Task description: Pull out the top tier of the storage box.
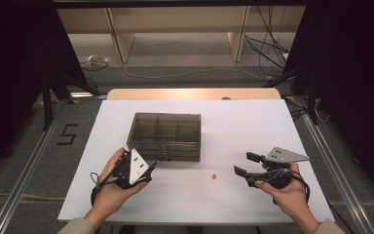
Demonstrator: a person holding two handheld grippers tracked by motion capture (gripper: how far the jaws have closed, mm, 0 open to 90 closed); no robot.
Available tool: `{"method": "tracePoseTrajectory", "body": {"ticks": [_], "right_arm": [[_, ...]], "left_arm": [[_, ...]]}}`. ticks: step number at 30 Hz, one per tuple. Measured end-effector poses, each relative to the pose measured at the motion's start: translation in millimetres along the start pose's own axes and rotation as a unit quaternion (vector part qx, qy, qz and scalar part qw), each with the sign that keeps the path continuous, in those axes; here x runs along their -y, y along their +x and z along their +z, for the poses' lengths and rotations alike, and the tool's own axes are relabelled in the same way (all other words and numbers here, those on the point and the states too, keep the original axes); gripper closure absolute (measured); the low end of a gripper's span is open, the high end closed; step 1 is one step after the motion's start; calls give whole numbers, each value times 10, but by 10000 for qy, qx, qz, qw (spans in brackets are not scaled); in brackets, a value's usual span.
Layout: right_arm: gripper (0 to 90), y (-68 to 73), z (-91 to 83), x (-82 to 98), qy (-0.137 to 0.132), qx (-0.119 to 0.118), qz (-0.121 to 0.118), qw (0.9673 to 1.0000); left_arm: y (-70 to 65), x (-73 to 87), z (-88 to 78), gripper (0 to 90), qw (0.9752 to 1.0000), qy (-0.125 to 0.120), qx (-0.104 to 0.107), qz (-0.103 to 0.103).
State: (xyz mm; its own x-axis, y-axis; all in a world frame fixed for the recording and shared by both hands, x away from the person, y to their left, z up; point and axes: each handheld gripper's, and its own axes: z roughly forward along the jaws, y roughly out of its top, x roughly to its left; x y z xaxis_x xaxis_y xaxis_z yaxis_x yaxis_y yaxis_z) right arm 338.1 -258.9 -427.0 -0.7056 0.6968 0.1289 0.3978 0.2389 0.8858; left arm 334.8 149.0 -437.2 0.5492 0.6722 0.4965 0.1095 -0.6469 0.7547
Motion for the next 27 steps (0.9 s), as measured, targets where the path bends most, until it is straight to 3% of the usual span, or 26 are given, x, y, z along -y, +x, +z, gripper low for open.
{"method": "tracePoseTrajectory", "body": {"ticks": [6, 13, 17, 19, 23, 27], "right_arm": [[291, 6, 24, 1, 8, -14, 58, 10000], [292, -7, 17, 2, 1, -11, 65, 10000], [294, -10, 16, 4, 14, -19, 78, 10000], [294, -6, 16, 4, 8, -25, 78, 10000], [295, -4, 12, 2, 4, -27, 57, 10000], [296, -4, 12, 3, 6, -27, 62, 10000]], "left_arm": [[-157, -29, 157, 450, 9982, 41, -73, 593], [-267, -47, 318, 499, 9924, 132, -305, 1185], [-293, -58, 363, 576, 9901, 152, -414, 1332], [-295, -51, 378, 630, 9875, 241, -508, 1475], [-287, -51, 407, 639, 9845, 278, -736, 1571], [-316, -60, 423, 668, 9793, 317, -815, 1825]]}}
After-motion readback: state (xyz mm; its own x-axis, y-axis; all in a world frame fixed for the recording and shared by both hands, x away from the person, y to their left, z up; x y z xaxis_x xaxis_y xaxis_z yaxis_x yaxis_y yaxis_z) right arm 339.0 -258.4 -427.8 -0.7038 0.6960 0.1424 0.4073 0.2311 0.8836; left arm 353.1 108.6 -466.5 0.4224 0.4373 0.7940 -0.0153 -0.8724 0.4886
